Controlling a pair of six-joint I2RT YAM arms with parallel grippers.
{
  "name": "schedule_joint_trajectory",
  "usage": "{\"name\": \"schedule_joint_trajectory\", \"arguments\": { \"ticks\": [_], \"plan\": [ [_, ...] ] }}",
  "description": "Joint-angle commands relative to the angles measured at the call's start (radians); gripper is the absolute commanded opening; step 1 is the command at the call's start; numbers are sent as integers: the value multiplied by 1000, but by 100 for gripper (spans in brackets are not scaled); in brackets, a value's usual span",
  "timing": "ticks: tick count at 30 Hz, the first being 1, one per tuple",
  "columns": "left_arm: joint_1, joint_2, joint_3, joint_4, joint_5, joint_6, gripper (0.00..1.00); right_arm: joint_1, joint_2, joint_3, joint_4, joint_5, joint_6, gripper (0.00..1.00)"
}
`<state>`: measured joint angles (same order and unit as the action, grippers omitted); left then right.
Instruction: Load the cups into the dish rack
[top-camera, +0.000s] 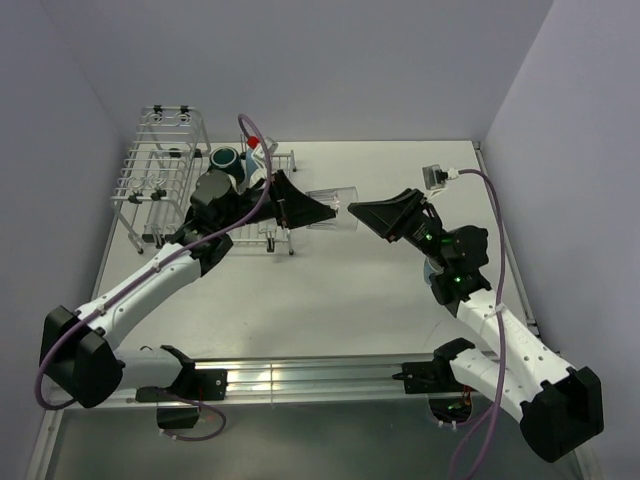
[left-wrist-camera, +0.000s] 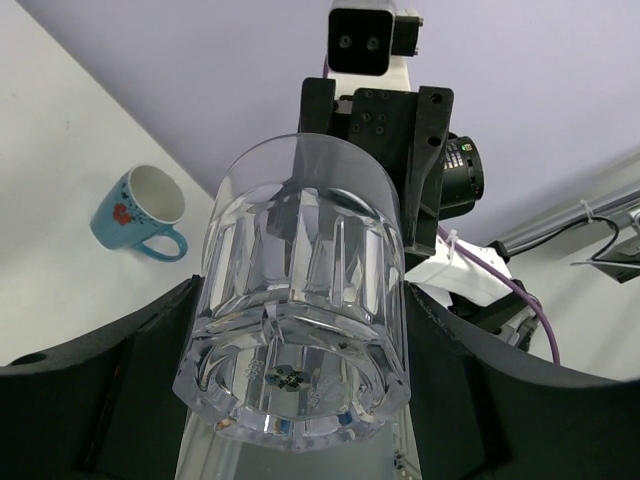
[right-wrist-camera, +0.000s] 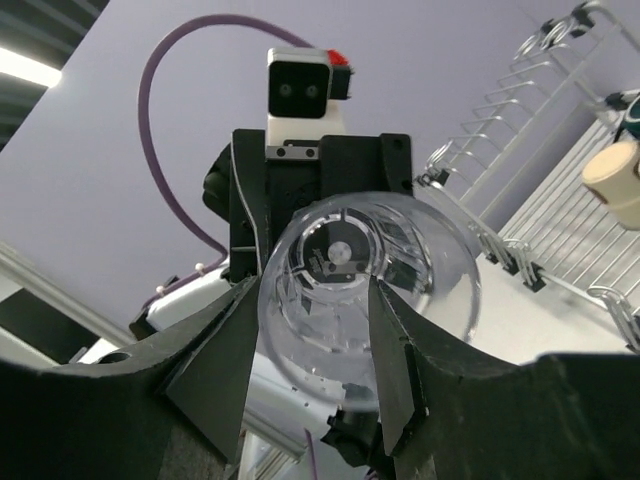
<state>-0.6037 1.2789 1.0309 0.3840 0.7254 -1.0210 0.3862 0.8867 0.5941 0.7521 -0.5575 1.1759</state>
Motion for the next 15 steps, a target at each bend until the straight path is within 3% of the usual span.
{"name": "schedule_joint_trajectory", "arguments": {
  "ticks": [1, 5, 8, 9, 12, 15],
  "plan": [
    [39, -92, 67, -17, -29, 67, 0, -13, -49, -23, -37, 42, -41, 54],
    [126, -159, 125, -241, -110, 177, 0, -55, -106, -46, -144, 63, -74, 54],
    [189, -197, 239, -629, -301, 322, 0, -92, -172, -36, -293, 109, -137, 54],
    [196, -196, 273, -707, -458, 363, 0, -93, -183, -22, -347, 128, -195, 54],
    [197, -162, 383, -920, -686, 469, 0, -93, -204, 39, -548, 204, -301, 54],
    [197, -116, 414, -999, -865, 512, 0, -92, -206, 97, -683, 251, -373, 54]
  ]
}}
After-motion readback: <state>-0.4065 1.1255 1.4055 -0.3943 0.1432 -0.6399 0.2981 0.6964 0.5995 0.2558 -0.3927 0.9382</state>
